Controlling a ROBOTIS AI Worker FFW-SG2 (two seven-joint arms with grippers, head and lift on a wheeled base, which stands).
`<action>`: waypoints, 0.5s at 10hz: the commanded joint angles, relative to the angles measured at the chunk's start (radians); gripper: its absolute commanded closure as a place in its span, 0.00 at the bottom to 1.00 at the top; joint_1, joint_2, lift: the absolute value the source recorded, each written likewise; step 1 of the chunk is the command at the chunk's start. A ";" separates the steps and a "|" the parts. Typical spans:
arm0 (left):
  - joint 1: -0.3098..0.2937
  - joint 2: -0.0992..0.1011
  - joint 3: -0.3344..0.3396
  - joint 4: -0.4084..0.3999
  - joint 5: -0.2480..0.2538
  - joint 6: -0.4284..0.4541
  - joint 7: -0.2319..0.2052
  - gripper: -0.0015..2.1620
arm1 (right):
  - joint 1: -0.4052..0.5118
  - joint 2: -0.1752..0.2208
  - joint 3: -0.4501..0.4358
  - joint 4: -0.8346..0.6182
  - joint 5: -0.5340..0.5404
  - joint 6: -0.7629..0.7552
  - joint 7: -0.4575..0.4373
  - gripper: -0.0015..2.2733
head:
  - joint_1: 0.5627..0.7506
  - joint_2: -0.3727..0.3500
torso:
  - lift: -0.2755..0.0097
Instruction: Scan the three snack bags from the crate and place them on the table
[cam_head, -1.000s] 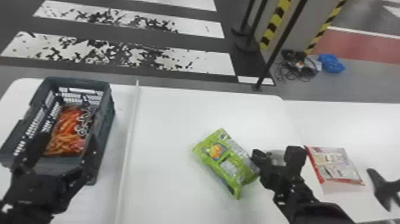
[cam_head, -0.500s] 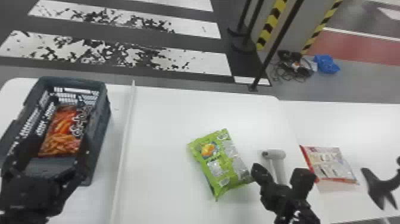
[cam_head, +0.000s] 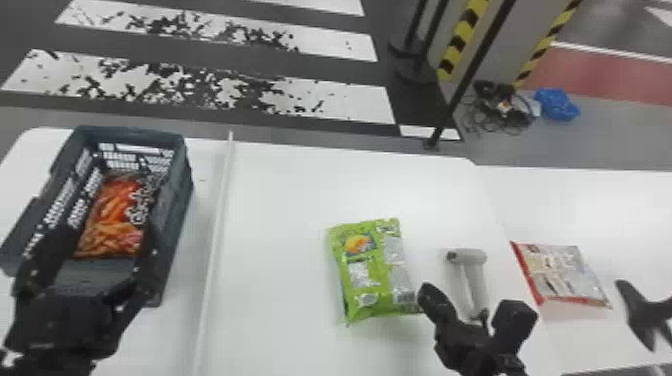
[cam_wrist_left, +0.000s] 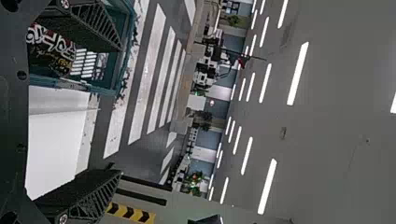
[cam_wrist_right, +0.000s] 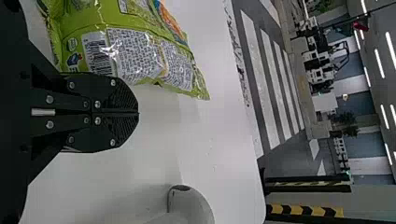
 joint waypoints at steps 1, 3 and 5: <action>0.001 0.000 -0.001 0.000 -0.003 -0.005 0.000 0.03 | 0.014 0.004 -0.003 -0.034 -0.009 0.001 -0.002 0.98 | 0.70 0.25 | 0.84; 0.001 0.000 -0.007 0.000 -0.009 -0.005 0.002 0.03 | 0.072 0.016 -0.016 -0.135 -0.028 -0.168 -0.006 0.98 | 0.70 0.25 | 0.84; 0.001 0.002 -0.022 -0.003 -0.028 -0.005 0.012 0.03 | 0.058 0.016 0.018 -0.197 -0.021 -0.153 0.035 0.98 | 0.70 0.26 | 0.84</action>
